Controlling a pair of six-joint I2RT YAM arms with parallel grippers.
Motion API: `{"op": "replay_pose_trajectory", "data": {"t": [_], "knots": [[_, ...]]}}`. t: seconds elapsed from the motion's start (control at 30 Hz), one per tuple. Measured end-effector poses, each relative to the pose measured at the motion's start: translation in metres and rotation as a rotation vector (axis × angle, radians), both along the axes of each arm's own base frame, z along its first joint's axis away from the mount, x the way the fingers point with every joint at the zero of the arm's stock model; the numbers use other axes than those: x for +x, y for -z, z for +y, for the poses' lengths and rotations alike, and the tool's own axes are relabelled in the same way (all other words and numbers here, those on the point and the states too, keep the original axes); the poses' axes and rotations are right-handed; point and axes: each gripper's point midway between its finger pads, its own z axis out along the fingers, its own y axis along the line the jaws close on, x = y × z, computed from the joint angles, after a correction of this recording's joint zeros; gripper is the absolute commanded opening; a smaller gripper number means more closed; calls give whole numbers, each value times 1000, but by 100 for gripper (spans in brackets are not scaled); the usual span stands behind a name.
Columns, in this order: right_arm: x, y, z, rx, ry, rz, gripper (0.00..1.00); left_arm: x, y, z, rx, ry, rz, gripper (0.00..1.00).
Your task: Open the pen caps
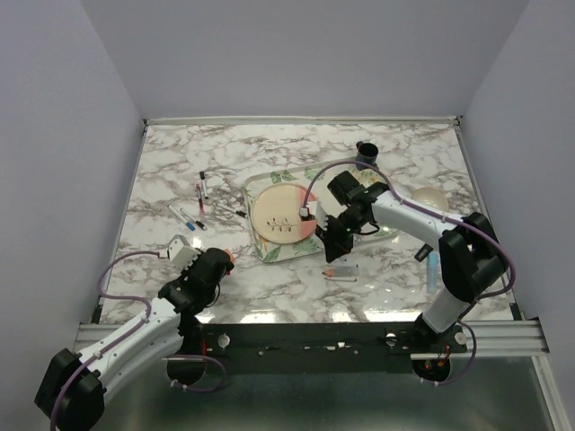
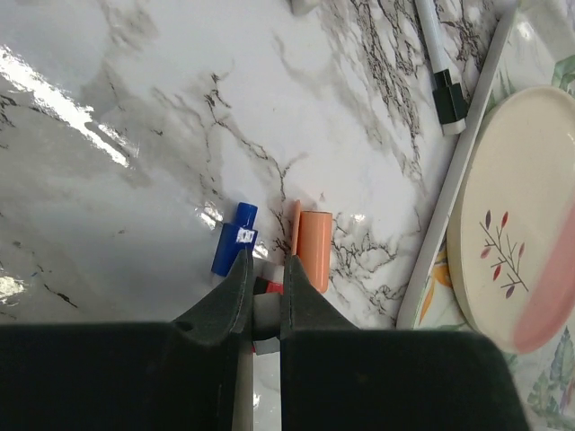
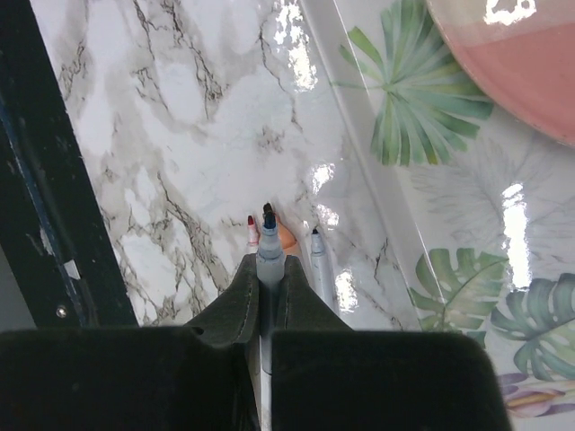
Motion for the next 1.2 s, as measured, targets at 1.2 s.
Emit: {"op": "replay_pose_trajectory", "data": {"t": [1.2], "knots": [[8,32,-35,-188,-13,-91,25,4,-3,7,70,7,31,44]]}}
